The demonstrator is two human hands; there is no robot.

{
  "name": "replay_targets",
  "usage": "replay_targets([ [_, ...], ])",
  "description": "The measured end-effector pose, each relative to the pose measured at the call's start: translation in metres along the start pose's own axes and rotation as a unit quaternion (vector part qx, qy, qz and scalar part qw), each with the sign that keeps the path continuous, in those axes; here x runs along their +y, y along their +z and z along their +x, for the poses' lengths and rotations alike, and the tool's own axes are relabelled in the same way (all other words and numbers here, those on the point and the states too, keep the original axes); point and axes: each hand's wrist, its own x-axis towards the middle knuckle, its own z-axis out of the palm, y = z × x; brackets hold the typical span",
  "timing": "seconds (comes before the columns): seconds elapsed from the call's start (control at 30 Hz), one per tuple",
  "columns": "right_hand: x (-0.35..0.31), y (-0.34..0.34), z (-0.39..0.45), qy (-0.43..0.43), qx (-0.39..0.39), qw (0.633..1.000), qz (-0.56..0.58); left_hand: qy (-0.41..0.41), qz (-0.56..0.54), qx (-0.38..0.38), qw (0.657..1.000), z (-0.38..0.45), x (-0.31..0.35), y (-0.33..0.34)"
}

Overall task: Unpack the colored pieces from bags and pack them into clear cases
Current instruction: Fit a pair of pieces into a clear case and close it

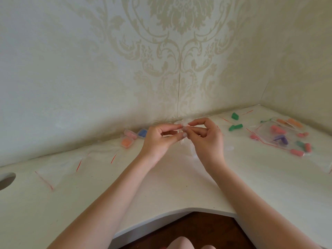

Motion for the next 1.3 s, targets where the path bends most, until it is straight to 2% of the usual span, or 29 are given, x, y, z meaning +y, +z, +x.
replay_targets([
  [0.17,0.002,0.003,0.000,-0.018,-0.013,1.000,-0.005,0.019,-0.019,0.021,0.999,0.001,-0.006,0.001],
  [0.33,0.014,0.009,-0.002,-0.122,-0.039,0.980,-0.155,0.036,-0.003,0.048,0.998,0.000,-0.011,0.006],
  [0.43,0.019,0.014,-0.003,-0.138,-0.066,0.970,-0.192,0.054,0.016,0.072,0.996,-0.003,-0.012,0.013],
  [0.63,0.018,0.018,-0.007,-0.145,-0.090,0.966,-0.196,0.085,0.055,0.092,0.991,-0.009,-0.009,0.023],
  [0.83,0.016,0.019,-0.006,-0.114,-0.145,0.971,-0.151,0.016,-0.032,0.035,0.999,-0.002,-0.009,0.020],
  [0.97,0.018,0.020,-0.004,-0.104,-0.137,0.977,-0.129,0.021,-0.018,0.045,0.999,-0.004,-0.008,0.023],
  [1.07,0.015,0.021,-0.005,-0.104,-0.121,0.979,-0.129,0.055,0.050,0.067,0.995,-0.007,-0.010,0.023],
  [1.17,0.015,0.018,-0.004,-0.129,-0.109,0.968,-0.188,0.103,0.207,0.064,0.971,-0.008,-0.011,0.020],
  [1.23,0.014,0.013,-0.002,-0.129,-0.098,0.954,-0.251,0.153,0.318,0.079,0.932,-0.006,-0.013,0.017],
  [1.3,0.011,0.004,0.002,-0.121,-0.076,0.943,-0.301,0.238,0.397,0.109,0.880,-0.005,-0.017,0.011],
])
